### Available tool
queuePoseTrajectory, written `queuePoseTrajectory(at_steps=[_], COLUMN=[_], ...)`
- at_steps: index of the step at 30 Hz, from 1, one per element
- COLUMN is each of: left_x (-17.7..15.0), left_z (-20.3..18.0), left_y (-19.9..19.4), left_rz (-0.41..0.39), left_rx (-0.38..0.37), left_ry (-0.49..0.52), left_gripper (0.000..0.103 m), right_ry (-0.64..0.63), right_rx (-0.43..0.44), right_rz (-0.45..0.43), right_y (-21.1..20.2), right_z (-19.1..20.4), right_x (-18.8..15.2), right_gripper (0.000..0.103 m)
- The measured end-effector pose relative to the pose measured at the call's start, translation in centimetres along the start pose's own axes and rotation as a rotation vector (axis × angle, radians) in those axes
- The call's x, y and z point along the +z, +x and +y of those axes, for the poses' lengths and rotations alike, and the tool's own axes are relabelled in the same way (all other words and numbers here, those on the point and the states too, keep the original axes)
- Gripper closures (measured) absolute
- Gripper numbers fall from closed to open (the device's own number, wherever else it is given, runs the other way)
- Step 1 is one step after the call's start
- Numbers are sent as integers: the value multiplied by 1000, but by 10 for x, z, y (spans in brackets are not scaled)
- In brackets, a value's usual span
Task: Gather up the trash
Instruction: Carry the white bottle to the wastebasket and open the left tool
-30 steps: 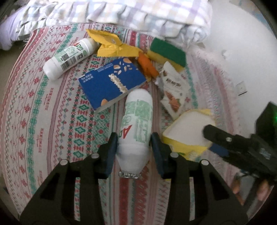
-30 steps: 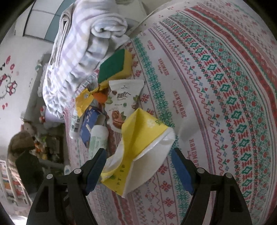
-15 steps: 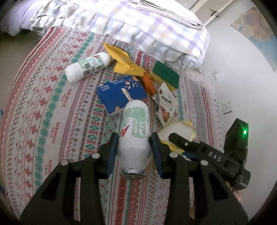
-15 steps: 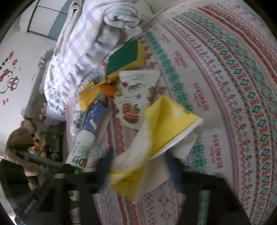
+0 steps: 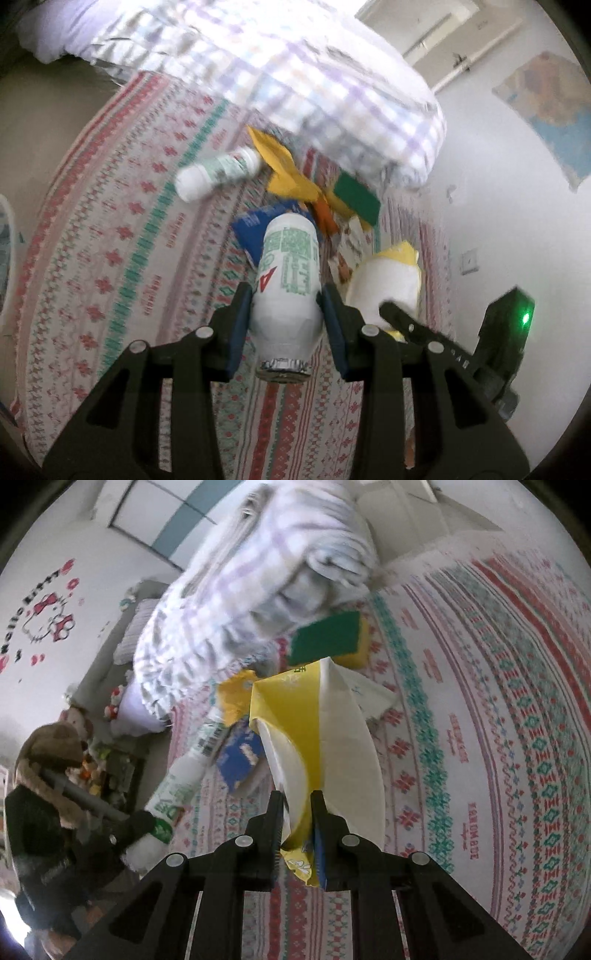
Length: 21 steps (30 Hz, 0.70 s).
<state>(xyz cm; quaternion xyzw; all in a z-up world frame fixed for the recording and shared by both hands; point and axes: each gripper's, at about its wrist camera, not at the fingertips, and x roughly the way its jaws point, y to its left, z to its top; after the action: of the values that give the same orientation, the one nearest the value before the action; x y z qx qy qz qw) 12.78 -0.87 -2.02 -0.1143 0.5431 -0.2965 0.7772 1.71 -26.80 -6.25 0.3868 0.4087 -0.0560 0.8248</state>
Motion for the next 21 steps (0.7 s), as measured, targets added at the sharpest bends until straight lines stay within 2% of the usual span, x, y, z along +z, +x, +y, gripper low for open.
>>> queuePoseTrajectory(at_steps=[3,5,8,11,16,18,21], left_x=[11,19,32,38,33,30,27], left_z=[25,48,96,145,214,237,261], left_y=[-20,-35,-63,-87,-125,-133,-127], left_rz=[-45,-83,-149,-189,-257,-262,-218], left_rx=[0,37,89,104,149,170,202], left_ry=[-65,-115,-221,-338,-498,-537,-569], left_gripper=[62,62,62,62,62,62,62], right_ry=[-61,-87,-102,-119,-145,-131,-111], right_rx=[24,24,35,46,84,120,187], right_rz=[-19,-27,-22,-12,23,49,92], right_y=[-3,-3,0,3,18,26,38], right_z=[12,17,22,27,39,44,58], right_x=[-2,-3,-5,-8,-17,-21,-31], right_gripper=[88,88,88,88,88,88,88])
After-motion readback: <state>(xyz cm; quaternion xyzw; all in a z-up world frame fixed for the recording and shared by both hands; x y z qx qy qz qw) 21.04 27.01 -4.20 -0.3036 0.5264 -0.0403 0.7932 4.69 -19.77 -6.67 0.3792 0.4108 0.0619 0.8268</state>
